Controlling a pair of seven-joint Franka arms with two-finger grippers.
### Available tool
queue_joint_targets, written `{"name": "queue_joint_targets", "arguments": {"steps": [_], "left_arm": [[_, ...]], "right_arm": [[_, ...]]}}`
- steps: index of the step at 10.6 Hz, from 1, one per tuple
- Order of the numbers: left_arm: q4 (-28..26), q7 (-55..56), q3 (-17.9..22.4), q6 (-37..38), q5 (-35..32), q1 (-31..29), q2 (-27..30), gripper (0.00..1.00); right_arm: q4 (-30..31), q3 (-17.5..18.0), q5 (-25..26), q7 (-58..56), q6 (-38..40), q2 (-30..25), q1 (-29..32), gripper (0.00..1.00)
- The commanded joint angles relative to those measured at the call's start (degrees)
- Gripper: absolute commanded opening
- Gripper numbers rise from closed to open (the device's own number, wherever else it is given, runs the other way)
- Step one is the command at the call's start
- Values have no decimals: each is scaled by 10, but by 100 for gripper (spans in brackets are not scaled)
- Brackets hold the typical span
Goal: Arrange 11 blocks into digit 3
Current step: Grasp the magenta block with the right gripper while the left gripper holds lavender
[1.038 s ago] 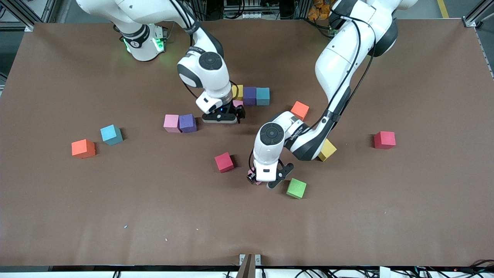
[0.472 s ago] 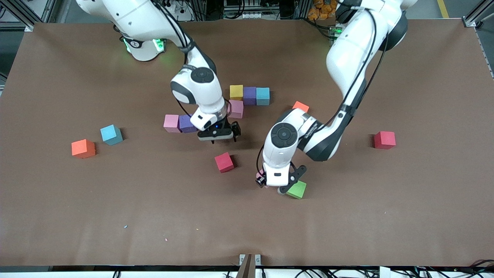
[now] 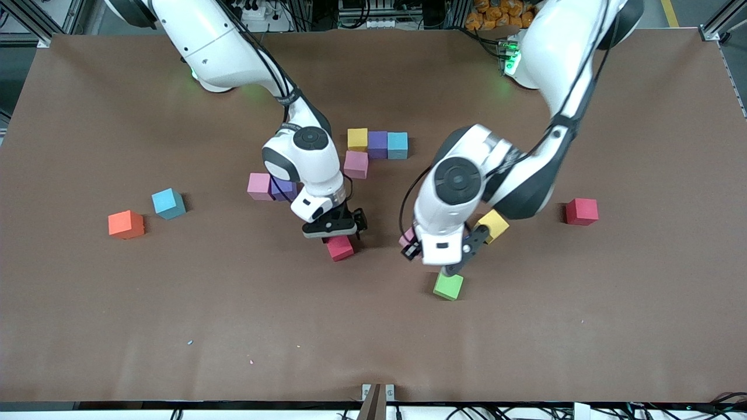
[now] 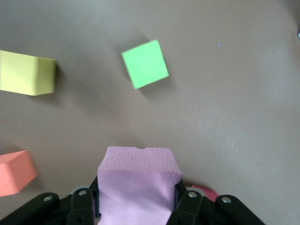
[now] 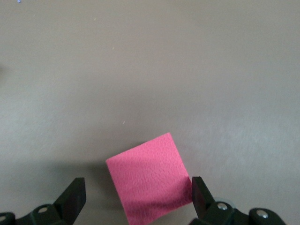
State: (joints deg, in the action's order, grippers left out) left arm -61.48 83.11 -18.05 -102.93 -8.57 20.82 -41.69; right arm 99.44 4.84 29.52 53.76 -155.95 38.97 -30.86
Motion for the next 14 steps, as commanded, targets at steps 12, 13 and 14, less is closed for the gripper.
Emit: {"name": "queue_joint_targets", "arguments": {"steps": [12, 13, 14], "left_arm": [[-44, -18, -9, 135, 78, -35, 117, 0], [-44, -20, -9, 135, 78, -35, 117, 0], [-45, -25, -9, 135, 77, -36, 117, 0]], "right_arm": [[-105, -3, 5, -38, 79, 66, -1, 66], [-105, -3, 5, -37, 79, 69, -3, 64], [-105, -3, 4, -35, 79, 72, -5, 55]]}}
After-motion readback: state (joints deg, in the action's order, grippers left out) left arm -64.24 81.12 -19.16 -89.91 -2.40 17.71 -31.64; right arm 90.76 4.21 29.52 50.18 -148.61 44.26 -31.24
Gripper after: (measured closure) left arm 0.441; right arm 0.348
